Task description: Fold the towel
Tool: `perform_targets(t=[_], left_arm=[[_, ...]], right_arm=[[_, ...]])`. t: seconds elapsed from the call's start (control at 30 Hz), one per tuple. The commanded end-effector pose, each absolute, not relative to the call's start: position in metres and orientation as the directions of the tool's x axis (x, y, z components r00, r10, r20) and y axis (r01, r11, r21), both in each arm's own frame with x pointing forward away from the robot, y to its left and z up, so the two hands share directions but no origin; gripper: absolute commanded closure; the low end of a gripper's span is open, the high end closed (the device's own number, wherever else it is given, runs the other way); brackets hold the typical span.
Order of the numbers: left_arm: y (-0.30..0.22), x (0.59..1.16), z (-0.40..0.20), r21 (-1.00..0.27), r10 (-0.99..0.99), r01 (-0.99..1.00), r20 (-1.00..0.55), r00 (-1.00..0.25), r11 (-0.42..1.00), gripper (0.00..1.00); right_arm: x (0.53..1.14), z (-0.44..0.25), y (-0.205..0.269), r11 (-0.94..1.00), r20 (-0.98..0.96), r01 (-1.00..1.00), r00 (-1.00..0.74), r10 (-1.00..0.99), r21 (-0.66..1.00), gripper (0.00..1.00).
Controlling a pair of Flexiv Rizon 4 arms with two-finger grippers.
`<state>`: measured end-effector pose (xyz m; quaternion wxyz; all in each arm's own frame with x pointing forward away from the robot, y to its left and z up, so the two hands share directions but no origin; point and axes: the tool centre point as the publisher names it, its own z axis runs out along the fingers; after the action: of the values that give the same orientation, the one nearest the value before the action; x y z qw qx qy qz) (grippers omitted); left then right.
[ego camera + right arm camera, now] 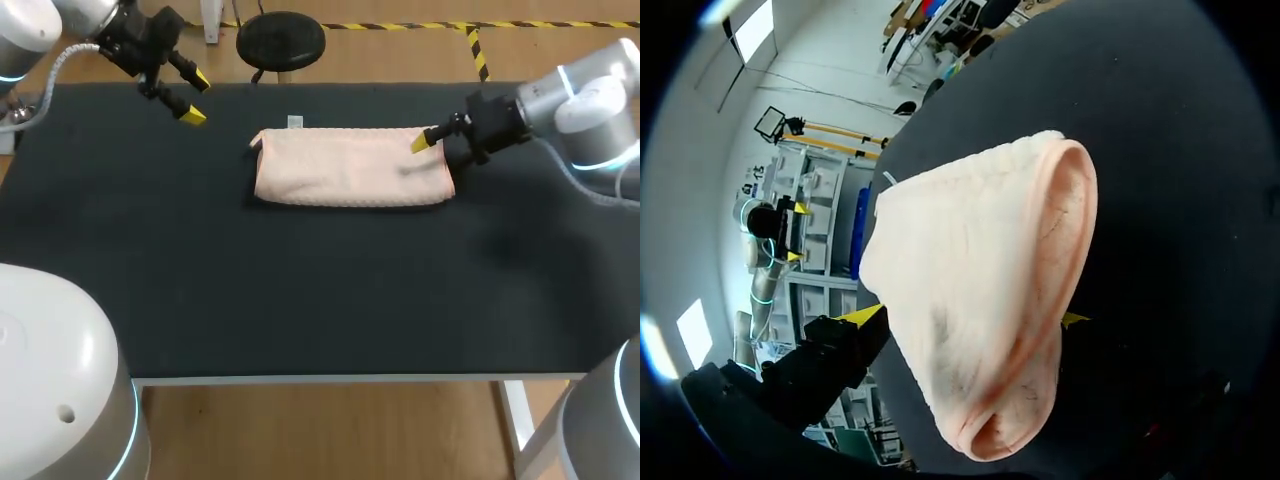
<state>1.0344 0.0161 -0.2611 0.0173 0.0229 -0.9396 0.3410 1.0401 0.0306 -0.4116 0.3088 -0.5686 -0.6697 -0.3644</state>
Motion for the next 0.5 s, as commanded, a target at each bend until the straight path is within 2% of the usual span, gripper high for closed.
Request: perform_targets(t=[0.03, 0.07, 0.5], left_arm=[[0.016, 1.035, -0.262, -0.642, -0.03, -0.053, 0.046, -0.998, 0.765, 0.0], [0.016, 1.035, -0.262, -0.642, -0.03, -0.053, 0.046, -0.998, 0.765, 0.0], [0.016, 1.035, -0.262, -0.642, -0.03, -0.053, 0.046, -0.998, 0.765, 0.0]], right_arm=[[1.042, -0.421, 0.035, 0.094, 0.833, 0.987, -0.16, 0.53, 0.13, 0.87], [1.042, -0.421, 0.035, 0.094, 0.833, 0.987, -0.158, 0.531, 0.128, 1.0], [1.044, -0.374, 0.04, 0.035, 0.756, 0.995, -0.097, 0.647, 0.097, 1.0]])
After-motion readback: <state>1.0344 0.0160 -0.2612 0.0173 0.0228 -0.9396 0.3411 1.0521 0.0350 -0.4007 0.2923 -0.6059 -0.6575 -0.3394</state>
